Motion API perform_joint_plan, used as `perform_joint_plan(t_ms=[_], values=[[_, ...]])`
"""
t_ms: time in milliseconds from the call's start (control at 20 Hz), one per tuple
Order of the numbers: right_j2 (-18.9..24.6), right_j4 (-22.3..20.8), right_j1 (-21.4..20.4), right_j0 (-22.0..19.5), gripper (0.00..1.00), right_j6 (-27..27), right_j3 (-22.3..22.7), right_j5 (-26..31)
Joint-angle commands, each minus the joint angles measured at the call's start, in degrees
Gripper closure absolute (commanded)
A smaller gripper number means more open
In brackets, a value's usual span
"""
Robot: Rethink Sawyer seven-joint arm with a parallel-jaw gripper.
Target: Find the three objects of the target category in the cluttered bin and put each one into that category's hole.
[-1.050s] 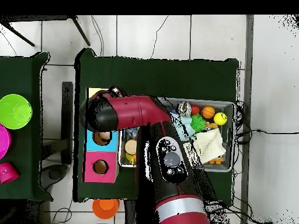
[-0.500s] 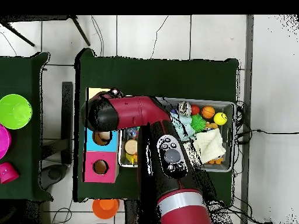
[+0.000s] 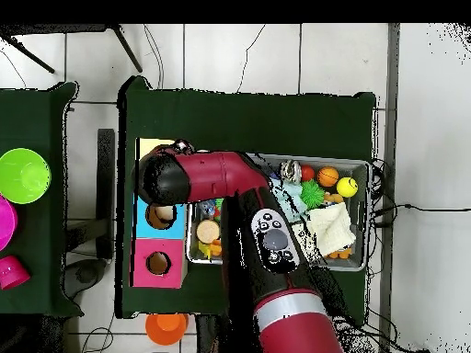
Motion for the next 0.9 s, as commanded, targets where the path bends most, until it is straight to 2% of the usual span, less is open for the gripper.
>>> perform_joint_plan(t_ms=[50, 500, 900], values=[[5.7, 0.9, 4.1, -2.5, 1.00, 7.4, 6.5, -3.6], [6.9, 0.3, 5.9, -3.2, 1.00, 7.2, 6.9, -4.1], [5.3, 0.1, 7.5, -1.5, 1.00, 7.4, 5.0, -2.4]])
